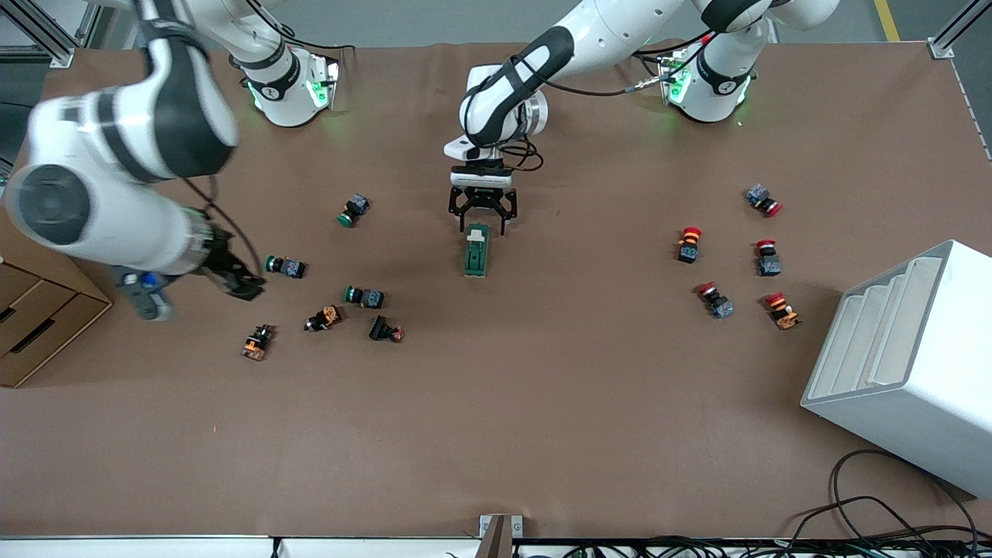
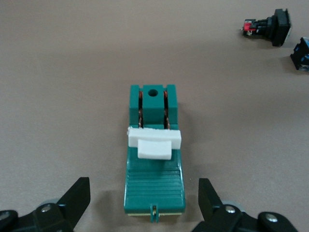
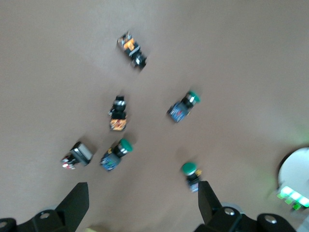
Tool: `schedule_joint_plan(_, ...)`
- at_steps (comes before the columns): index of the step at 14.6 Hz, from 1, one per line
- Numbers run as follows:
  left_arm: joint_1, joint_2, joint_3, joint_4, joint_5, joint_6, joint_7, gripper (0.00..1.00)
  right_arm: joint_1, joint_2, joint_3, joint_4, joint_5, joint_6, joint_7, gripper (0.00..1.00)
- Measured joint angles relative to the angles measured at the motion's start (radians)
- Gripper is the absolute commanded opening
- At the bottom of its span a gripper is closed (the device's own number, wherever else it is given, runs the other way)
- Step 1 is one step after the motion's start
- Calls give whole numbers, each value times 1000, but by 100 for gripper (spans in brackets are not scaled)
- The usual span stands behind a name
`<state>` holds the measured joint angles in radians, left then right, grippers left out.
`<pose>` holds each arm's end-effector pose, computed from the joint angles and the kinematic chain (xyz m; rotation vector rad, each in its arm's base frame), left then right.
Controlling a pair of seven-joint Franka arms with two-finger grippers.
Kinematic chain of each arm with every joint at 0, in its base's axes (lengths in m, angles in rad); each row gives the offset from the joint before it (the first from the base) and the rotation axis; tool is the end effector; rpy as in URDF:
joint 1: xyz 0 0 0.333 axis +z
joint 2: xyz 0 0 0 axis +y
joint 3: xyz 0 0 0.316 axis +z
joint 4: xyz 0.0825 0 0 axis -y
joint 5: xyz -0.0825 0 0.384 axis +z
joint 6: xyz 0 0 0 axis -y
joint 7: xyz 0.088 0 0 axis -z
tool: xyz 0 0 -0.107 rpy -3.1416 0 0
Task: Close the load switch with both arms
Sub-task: 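Hold the switch with the left gripper while the right gripper reaches the handle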
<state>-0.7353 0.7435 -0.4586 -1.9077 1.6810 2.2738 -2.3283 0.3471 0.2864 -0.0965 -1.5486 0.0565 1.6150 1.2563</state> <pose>0.2493 -0.5549 0.1256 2.8483 -0.1434 1.1625 0.6006 0.1661 0.4693 2.6238 -1.4564 -0.2694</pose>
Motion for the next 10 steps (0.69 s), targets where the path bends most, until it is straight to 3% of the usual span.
schedule_joint_plan(5, -49, 4, 0, -36, 128, -116, -90, 99, 157, 46, 1, -97, 44, 249, 376, 100)
schedule_joint_plan(10, -80, 30, 1, -59, 166, -192, -158, 99, 313, 130, 2, -108, 45, 415, 692, 100)
